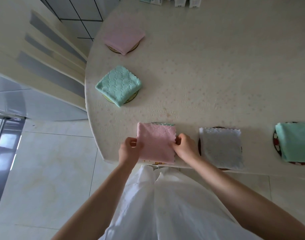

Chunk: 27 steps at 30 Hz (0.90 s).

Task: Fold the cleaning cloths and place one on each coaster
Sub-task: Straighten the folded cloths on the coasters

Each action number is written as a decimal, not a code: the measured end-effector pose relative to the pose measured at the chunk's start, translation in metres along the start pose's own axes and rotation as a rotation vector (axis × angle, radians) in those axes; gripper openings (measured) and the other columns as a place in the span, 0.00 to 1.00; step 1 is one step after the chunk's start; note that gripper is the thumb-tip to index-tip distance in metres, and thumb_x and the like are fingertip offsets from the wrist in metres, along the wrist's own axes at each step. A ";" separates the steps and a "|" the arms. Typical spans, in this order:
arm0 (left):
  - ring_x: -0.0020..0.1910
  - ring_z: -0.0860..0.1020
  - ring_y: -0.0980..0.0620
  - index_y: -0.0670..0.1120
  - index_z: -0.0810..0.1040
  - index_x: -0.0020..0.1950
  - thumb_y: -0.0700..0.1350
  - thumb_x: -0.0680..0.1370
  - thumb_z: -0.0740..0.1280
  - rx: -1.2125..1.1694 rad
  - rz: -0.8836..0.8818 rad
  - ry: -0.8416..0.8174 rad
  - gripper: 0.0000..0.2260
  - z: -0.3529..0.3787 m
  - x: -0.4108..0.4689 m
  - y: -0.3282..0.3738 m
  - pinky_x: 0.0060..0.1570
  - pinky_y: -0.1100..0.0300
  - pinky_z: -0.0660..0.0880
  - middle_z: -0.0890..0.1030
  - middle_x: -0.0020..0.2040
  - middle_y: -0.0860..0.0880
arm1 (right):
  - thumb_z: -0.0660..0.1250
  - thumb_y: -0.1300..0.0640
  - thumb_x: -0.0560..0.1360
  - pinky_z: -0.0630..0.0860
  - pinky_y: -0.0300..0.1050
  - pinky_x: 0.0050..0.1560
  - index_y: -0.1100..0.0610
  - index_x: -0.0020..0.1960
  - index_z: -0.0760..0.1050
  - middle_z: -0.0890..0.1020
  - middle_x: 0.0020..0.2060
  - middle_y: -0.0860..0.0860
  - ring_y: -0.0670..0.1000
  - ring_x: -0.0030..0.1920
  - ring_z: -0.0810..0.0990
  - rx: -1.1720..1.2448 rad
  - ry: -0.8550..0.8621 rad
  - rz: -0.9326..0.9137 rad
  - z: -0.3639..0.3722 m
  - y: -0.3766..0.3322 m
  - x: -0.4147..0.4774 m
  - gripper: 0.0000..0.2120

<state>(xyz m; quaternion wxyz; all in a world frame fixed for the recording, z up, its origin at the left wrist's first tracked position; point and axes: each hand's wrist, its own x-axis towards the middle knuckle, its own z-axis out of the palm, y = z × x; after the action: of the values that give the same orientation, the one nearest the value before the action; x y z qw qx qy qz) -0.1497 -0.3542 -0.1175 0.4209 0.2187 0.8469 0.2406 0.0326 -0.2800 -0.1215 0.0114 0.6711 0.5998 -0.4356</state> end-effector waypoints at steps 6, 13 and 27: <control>0.45 0.79 0.50 0.45 0.79 0.50 0.44 0.74 0.68 0.121 0.021 0.042 0.06 -0.002 -0.001 -0.006 0.44 0.58 0.76 0.81 0.44 0.51 | 0.67 0.49 0.73 0.63 0.44 0.31 0.57 0.44 0.71 0.76 0.36 0.49 0.52 0.37 0.74 -0.100 -0.009 -0.032 -0.008 0.000 0.007 0.11; 0.45 0.78 0.50 0.46 0.78 0.52 0.38 0.73 0.66 0.082 -0.004 0.062 0.09 -0.024 0.016 0.006 0.44 0.60 0.71 0.80 0.46 0.50 | 0.64 0.54 0.75 0.73 0.45 0.40 0.56 0.47 0.73 0.79 0.40 0.50 0.52 0.42 0.77 -0.161 0.101 -0.128 -0.028 -0.029 0.031 0.05; 0.42 0.81 0.47 0.40 0.75 0.56 0.36 0.76 0.65 -0.362 -0.162 0.017 0.09 -0.102 0.137 0.070 0.49 0.51 0.80 0.79 0.43 0.47 | 0.63 0.57 0.75 0.74 0.45 0.51 0.58 0.53 0.75 0.80 0.49 0.53 0.54 0.51 0.78 -0.144 0.145 -0.274 -0.002 -0.172 0.105 0.09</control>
<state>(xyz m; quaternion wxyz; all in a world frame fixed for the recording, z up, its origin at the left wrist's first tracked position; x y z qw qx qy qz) -0.2970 -0.2440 -0.1051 0.4639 0.0685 0.8082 0.3562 -0.1172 -0.1471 -0.0957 -0.0433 0.6101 0.7146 -0.3394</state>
